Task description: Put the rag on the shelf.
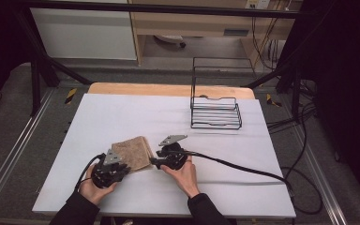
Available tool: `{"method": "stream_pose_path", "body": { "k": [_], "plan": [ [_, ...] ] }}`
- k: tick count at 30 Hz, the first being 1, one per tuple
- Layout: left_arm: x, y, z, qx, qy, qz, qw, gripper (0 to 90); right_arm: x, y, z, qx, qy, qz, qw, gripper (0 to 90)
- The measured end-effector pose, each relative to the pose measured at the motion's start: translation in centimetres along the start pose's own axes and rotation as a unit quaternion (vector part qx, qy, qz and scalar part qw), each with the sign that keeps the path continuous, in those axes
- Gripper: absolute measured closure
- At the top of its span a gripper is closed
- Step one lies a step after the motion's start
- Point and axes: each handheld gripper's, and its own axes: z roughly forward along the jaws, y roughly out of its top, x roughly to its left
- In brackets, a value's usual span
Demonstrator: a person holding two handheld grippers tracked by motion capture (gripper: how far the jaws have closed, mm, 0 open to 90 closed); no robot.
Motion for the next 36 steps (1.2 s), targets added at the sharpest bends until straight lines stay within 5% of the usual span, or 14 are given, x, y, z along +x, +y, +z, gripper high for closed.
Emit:
{"method": "stream_pose_path", "body": {
  "k": [11,16,22,30,36],
  "plan": [
    [1.1,0.2,-2.1,-0.002,-0.001,0.017,0.9999,85.3,0.0,0.1,0.3,-0.005,0.002,0.014,0.9999,54.2],
    [1.3,-0.4,-1.8,0.023,0.002,0.033,0.9992,85.2,0.6,-0.1,1.3,0.008,0.005,0.011,0.9999,52.3],
    [0.8,-0.5,-1.3,0.009,0.003,0.037,0.9993,84.1,1.2,0.5,1.7,-0.015,0.004,0.024,0.9996,42.6],
    [0.6,-0.4,-1.2,-0.001,0.000,0.024,0.9997,83.8,1.7,1.0,1.4,-0.024,0.018,0.027,0.9992,52.6],
    [0.6,-0.4,-1.1,-0.002,0.001,0.023,0.9997,83.0,1.7,0.7,2.2,0.009,0.016,0.033,0.9993,61.0]
  ]
}}
